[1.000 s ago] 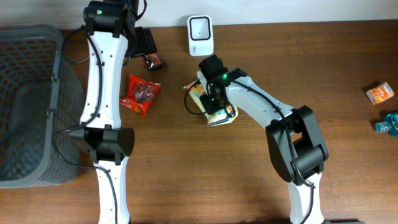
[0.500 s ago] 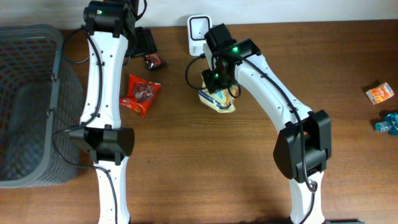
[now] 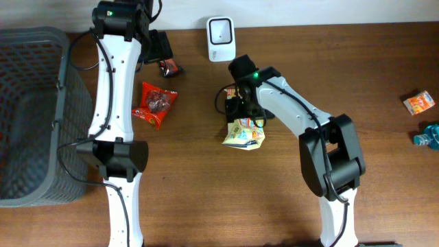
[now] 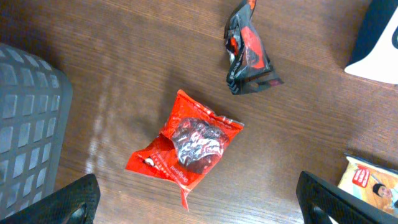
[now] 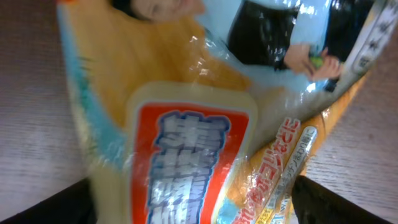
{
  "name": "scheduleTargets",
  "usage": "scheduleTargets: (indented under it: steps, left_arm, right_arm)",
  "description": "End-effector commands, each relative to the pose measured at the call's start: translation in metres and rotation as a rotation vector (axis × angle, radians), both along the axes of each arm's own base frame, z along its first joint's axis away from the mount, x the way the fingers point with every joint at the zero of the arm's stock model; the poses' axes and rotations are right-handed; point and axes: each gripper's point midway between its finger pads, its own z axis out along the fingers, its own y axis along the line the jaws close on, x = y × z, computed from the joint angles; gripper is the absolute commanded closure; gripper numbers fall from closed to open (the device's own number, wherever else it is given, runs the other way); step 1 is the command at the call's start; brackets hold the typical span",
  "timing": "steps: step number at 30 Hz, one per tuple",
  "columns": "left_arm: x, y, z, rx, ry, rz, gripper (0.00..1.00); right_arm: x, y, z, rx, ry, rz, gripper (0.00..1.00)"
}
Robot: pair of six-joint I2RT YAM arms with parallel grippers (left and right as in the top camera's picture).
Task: Scan the item barcode
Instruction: 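Hold the wet-wipe pack up to the white scanner with the right gripper, then carry the wet-wipe pack right and drop it at the right edge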
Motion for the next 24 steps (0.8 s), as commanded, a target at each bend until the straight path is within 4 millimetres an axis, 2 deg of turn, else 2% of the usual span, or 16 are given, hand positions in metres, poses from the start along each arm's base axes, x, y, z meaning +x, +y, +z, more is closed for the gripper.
scheduleTargets:
  steps: [1,2,3,4,6,8,10,12,17,19,21,24]
  left_arm:
    - [-0.001,0.003,0.006,0.007,-0.016,0.018,0.01]
    - [-0.001,0.003,0.006,0.007,-0.016,0.018,0.01]
    - [-0.001,0.003,0.006,0.007,-0.016,0.018,0.01]
    - [-0.001,0.003,0.006,0.007,-0.016,0.018,0.01]
    - [-0.001,0.003,0.006,0.007,-0.016,0.018,0.01]
    - [-0.001,0.003,0.006,0.007,-0.016,0.018,0.01]
    - [-0.001,0.003,0.006,0.007,-0.016,0.018,0.01]
    - [-0.001,0.003,0.006,0.007,-0.016,0.018,0.01]
    - [-0.001,0.003,0.006,0.007,-0.016,0.018,0.01]
    - [-0.001,0.003,0.006,0.007,-0.015,0.017,0.01]
    - [-0.001,0.003,0.006,0.007,-0.016,0.018,0.01]
    - [-0.001,0.003,0.006,0.007,-0.016,0.018,0.01]
  right_arm:
    - [-0.005,-0.007,-0.019,-0.004,-0.002,-0.068,0.21]
    - [-0.004,-0.007,-0.021,-0.001,-0.009,-0.068,0.36]
    - [-0.004,-0.007,-0.021,0.001,-0.012,-0.068,0.48]
    - [-0.004,-0.007,-0.022,0.001,-0.013,-0.068,0.66]
    - [0.001,-0.005,-0.016,0.007,-0.027,-0.068,0.85]
    - [0.015,-0.006,0.004,0.012,-0.058,-0.070,0.96]
    - [0.036,-0.001,0.033,0.032,-0.122,-0.038,0.96]
    - [0.066,0.013,0.066,0.055,-0.253,0.073,0.96]
    - [0.135,0.034,0.118,0.119,-0.601,0.095,0.96]
    - [0.154,0.042,0.136,0.154,-0.716,0.100,0.96]
    - [0.165,0.047,0.141,0.174,-0.773,0.099,0.96]
    - [0.174,0.057,0.118,0.182,-0.780,0.108,0.96]
